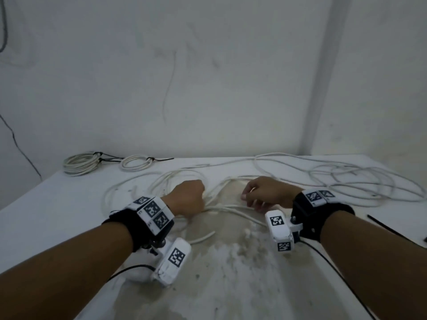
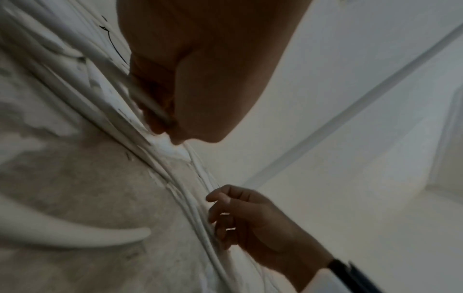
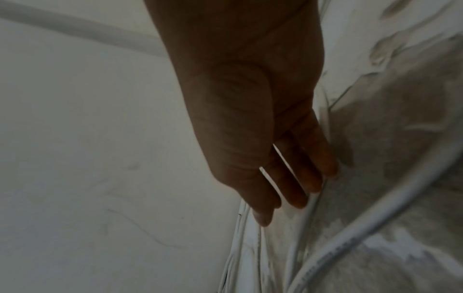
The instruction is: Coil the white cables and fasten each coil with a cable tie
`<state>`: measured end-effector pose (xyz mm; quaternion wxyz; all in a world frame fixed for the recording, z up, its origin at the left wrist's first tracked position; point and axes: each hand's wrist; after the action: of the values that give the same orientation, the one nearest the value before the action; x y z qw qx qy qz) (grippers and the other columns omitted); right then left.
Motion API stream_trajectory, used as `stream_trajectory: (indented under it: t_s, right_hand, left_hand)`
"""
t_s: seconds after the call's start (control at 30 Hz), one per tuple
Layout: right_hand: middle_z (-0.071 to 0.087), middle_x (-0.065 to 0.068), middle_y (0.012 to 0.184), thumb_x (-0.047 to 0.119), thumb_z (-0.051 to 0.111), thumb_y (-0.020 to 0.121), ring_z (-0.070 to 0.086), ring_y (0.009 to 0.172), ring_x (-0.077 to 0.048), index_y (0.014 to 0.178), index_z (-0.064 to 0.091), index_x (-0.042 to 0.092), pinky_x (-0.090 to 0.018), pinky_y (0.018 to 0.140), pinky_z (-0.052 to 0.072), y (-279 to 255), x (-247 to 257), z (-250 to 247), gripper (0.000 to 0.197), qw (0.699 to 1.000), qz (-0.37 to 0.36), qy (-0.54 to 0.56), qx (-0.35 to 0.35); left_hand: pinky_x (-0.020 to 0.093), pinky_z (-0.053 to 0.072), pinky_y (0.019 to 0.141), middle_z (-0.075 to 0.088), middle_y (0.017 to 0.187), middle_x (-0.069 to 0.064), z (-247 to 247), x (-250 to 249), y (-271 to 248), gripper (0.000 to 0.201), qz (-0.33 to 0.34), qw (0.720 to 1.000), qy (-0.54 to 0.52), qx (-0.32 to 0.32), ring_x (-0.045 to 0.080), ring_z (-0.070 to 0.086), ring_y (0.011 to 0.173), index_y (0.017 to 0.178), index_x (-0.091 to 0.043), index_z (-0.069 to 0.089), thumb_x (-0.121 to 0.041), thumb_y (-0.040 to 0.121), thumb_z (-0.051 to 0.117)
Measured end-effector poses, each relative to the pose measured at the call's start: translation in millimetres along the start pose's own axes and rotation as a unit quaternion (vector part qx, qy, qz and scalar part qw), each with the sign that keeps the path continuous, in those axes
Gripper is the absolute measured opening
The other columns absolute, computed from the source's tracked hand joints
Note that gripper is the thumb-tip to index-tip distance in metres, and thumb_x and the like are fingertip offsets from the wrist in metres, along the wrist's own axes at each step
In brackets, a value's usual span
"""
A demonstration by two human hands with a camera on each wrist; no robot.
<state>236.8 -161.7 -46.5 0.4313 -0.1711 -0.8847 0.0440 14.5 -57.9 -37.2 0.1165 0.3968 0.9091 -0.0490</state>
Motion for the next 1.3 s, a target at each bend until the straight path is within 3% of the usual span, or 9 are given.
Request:
stream_trajectory:
  t_s: [0.2,0.33,0.4,0.43,0.47,0.57,0.83,1.0,1.3]
  right_hand:
    - [0.070,-0.013,0.088,0.048,0.052,0.099,0.063,0.063,-0.021,0.110,0.062,0.004,-0.030,0.059,0.054,-4.6,0.6,0.9,0.046,0.970,0.011,0.226,-0.091]
    - [0.069,-0.024,0.103,0.062,0.051,0.093,0.070,0.084,-0.035,0.121,0.048,-0.004,-0.043,0.067,0.060,6.3,23.7,-10.1,0.072,0.753,-0.009,0.654,-0.072]
    - [0.071,-0.022,0.078,0.049,0.048,0.100,0.072,0.071,-0.030,0.145,0.021,-0.014,-0.040,0.059,0.062,7.2,38.0,-13.8,0.081,0.645,-0.023,0.757,-0.100]
    - [0.068,-0.017,0.060,0.036,0.042,0.106,0.070,0.055,-0.024,0.104,0.052,-0.005,-0.033,0.050,0.059,6.4,48.3,-15.9,0.042,0.648,-0.019,0.750,-0.134]
    - [0.063,-0.010,0.049,0.022,0.034,0.108,0.065,0.044,-0.018,0.073,0.031,0.021,-0.026,0.043,0.054,5.8,55.2,-17.8,0.035,0.668,-0.012,0.726,-0.164]
    - [0.051,-0.007,0.056,0.001,0.026,0.102,0.048,0.034,-0.012,0.074,0.040,0.009,-0.016,0.033,0.037,-7.6,90.9,-15.3,0.032,0.795,0.005,0.569,-0.211]
    - [0.052,-0.007,0.067,-0.002,0.039,0.096,0.040,0.046,-0.014,0.071,0.048,0.006,-0.019,0.039,0.042,-34.7,154.5,0.0,0.027,0.928,-0.120,0.320,-0.146]
    - [0.053,-0.001,0.077,0.007,0.042,0.099,0.052,0.063,-0.011,0.118,0.056,0.008,-0.017,0.038,0.041,-42.0,159.8,1.5,0.024,0.947,-0.191,0.202,-0.158]
    - [0.069,-0.008,0.078,0.047,0.038,0.104,0.060,0.060,-0.020,0.103,0.068,0.005,-0.027,0.057,0.052,-28.7,100.1,-16.2,0.052,0.992,-0.081,0.028,-0.093]
  left_hand:
    - [0.028,0.037,0.063,0.062,0.091,0.000,-51.0,-18.7,-4.6,0.019,-0.004,0.940,-0.223,-0.259,0.015,0.053,0.076,0.102,-0.014,0.063,-0.020,0.103,0.045]
    - [0.024,0.036,0.059,0.058,0.072,-0.002,-79.2,-32.3,-22.5,0.020,0.096,0.916,-0.265,-0.286,0.012,0.045,0.061,0.089,-0.018,0.065,-0.022,0.101,0.051]
    - [0.021,0.032,0.052,0.051,0.062,0.001,-83.1,-34.9,-31.6,0.022,0.154,0.938,-0.239,-0.199,0.010,0.039,0.053,0.083,-0.018,0.068,-0.026,0.100,0.056]
    - [0.020,0.030,0.050,0.047,0.059,0.001,-82.8,-32.9,-34.8,0.024,0.172,0.950,-0.212,-0.154,0.009,0.036,0.050,0.080,-0.019,0.069,-0.029,0.099,0.057]
    - [0.018,0.028,0.049,0.045,0.055,-0.002,-81.6,-30.7,-34.9,0.027,0.180,0.960,-0.175,-0.123,0.008,0.035,0.048,0.077,-0.019,0.069,-0.032,0.098,0.059]
    - [0.019,0.031,0.050,0.050,0.053,-0.007,-76.2,-21.0,-30.2,0.029,0.152,0.978,-0.084,-0.117,0.006,0.042,0.048,0.072,-0.021,0.067,-0.036,0.096,0.061]
    - [0.027,0.035,0.054,0.055,0.057,0.001,-80.8,-25.7,-28.7,0.027,0.136,0.969,-0.101,-0.177,0.008,0.044,0.050,0.079,-0.008,0.067,-0.029,0.096,0.060]
    - [0.025,0.033,0.054,0.047,0.047,-0.009,-80.7,-31.4,-36.1,0.028,0.145,0.972,-0.096,-0.159,0.007,0.044,0.048,0.071,-0.016,0.062,-0.033,0.093,0.063]
    - [0.028,0.033,0.056,0.055,0.066,-0.006,-89.4,-16.8,-26.6,0.026,0.037,0.963,-0.043,-0.265,0.012,0.052,0.063,0.079,-0.021,0.062,-0.045,0.090,0.065]
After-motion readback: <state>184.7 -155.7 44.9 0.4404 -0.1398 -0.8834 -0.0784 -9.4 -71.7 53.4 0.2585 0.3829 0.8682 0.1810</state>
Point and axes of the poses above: each hand's wrist, its own y-axis towards the middle knuckle, its own z-axis out of the palm, x = y × z
